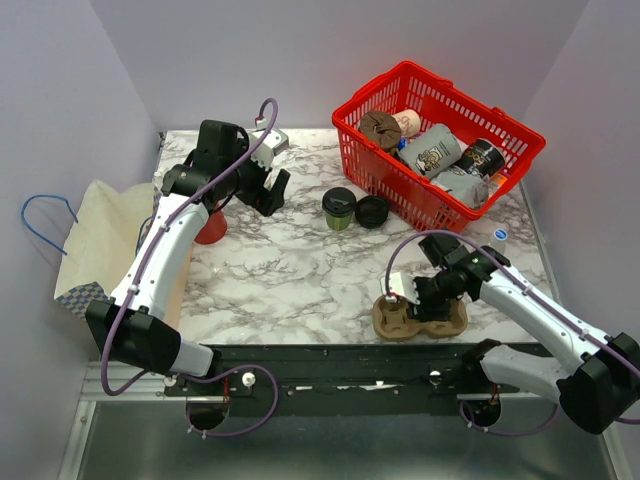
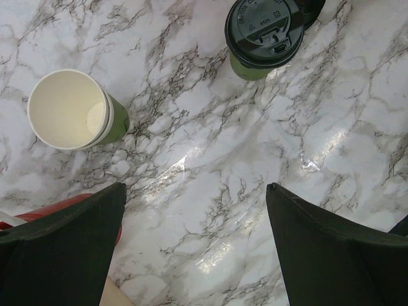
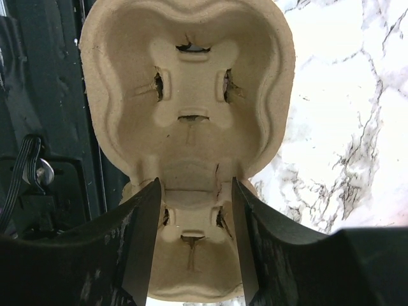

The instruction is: Pack the takeout coffee

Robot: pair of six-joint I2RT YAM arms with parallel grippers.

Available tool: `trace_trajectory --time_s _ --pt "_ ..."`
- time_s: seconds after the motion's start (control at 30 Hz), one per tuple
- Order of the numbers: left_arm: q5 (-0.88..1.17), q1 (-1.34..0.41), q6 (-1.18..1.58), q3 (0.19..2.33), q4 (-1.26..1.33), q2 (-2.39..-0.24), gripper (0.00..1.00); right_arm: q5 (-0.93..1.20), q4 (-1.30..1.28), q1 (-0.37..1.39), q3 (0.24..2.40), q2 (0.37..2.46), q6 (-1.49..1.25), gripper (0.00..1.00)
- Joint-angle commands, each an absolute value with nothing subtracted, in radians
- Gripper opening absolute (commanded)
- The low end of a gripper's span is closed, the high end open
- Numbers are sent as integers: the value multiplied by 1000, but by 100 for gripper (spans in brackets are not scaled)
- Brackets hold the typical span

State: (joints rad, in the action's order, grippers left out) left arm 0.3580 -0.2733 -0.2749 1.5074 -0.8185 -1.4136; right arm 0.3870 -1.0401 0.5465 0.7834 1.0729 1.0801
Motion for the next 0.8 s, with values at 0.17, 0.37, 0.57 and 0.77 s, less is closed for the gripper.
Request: trace_trajectory --time_s 0.17,0.37,0.57,0.77 --pt "357 -275 -258 1513 -834 -1407 99 357 -1005 577 756 1071 1060 55" --pt "357 -275 -261 1506 -834 -1404 99 342 -999 591 739 1060 1058 55" --pt "356 -275 -262 1509 -836 -1405 99 333 -989 597 732 1057 1054 52" --pt "356 -273 -265 1513 -839 -1402 99 310 -1020 600 758 1035 1037 36"
